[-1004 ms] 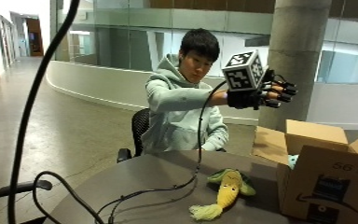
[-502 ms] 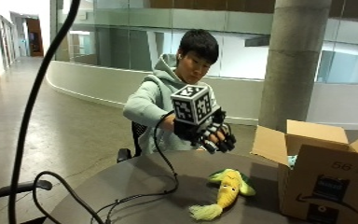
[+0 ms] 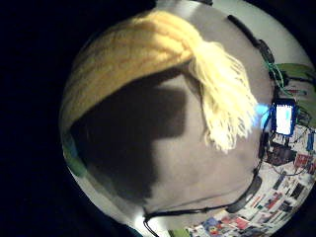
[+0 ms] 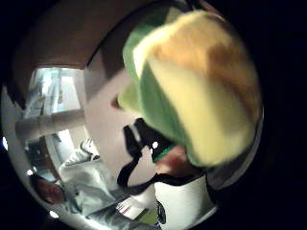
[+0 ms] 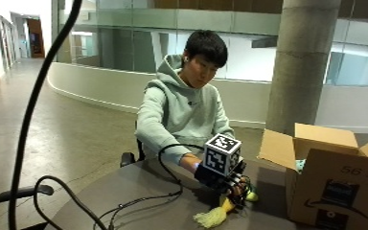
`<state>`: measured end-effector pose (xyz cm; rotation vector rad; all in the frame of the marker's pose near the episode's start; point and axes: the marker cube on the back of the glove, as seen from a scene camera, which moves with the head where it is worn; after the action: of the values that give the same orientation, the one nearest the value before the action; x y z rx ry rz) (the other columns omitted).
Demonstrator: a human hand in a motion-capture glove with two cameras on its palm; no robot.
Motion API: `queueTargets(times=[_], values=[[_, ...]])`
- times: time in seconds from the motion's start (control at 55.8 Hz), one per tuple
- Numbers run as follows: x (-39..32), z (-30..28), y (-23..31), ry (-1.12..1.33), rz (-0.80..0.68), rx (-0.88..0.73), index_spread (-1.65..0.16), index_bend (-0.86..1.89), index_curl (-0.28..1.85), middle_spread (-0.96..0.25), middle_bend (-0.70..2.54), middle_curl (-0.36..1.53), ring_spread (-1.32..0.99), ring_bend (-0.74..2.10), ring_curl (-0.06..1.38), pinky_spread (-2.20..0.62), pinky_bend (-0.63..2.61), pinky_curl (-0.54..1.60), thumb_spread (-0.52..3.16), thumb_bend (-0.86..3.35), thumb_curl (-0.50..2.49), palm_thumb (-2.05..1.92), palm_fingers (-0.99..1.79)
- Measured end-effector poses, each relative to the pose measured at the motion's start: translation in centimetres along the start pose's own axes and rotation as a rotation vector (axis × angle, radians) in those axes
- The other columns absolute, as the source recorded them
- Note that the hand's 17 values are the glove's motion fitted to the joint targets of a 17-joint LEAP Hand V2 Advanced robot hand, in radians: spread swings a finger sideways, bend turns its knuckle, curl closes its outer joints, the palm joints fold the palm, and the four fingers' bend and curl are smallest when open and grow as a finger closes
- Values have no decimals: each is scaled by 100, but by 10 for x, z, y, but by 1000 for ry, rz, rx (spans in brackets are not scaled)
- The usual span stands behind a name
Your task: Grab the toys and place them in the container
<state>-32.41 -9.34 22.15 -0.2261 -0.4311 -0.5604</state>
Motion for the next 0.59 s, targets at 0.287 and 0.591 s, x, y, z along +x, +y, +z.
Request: queueTargets(times=[0.287, 0.591], values=[[-19, 3, 41, -78, -41, 174, -13, 31, 55, -11, 93, 72, -28, 120, 57, -28, 78, 41, 125, 12, 42, 35, 122], [-81, -68, 84, -153, -69, 41, -19, 82, 85, -14, 130, 86, -33, 144, 70, -45, 113, 67, 84, 4, 60, 43, 119]])
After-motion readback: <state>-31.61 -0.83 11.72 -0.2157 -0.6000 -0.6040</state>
